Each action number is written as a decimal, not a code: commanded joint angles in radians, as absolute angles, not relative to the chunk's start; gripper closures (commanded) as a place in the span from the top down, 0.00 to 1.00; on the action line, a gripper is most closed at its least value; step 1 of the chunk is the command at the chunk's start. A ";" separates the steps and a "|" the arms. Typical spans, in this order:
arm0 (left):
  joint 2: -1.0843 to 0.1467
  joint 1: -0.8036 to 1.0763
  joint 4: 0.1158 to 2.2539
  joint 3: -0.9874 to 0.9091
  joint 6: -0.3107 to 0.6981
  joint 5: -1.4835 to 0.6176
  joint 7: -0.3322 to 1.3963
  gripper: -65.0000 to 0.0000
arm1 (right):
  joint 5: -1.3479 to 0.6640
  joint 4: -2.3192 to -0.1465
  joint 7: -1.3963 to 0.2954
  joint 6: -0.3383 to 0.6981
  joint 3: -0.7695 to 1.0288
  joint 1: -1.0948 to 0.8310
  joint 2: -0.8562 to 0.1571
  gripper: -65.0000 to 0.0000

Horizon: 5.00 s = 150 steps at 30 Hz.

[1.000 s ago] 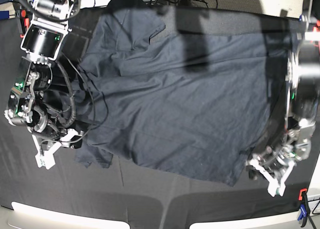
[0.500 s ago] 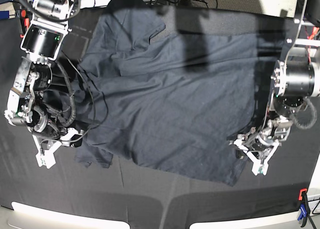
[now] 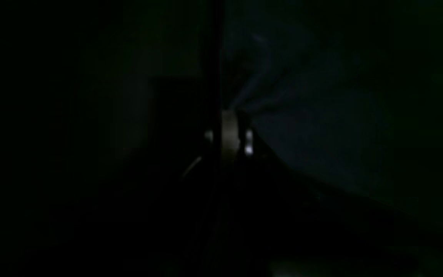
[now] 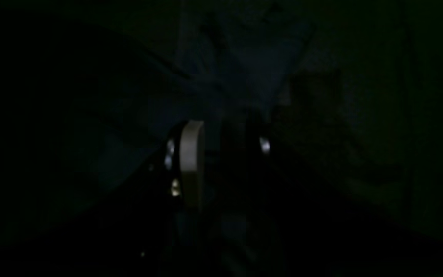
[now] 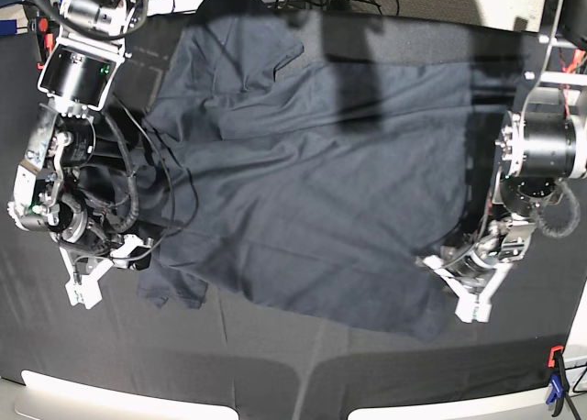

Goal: Layout the t-shirt on the table in an organized manner, then fold the t-shirt properly
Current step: 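Pull the shirt corner with the left gripper to spread the body, then release the shirt and lift both grippers away, then lower the right gripper onto the shirt hem and grasp it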

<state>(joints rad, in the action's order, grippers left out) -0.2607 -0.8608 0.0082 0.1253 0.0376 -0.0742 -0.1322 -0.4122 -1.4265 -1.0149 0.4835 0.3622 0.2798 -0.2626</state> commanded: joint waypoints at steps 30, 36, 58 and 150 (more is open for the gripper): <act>-0.400 -0.651 0.683 0.126 -0.089 -0.191 0.002 0.38 | -0.510 -1.446 -1.096 0.628 0.371 0.307 -0.278 0.41; -0.428 -0.368 1.138 0.124 -0.098 -0.192 0.091 0.38 | -0.581 -1.584 -1.117 0.628 0.441 0.194 -0.276 0.41; -0.407 0.228 1.722 -0.203 -0.025 -0.323 0.241 0.38 | -0.673 -1.737 -1.077 0.654 0.713 -0.241 -0.108 0.41; -0.377 0.285 1.744 -0.211 -0.025 -0.252 0.238 0.38 | -0.281 -0.700 -0.900 0.461 0.313 0.820 -0.268 0.42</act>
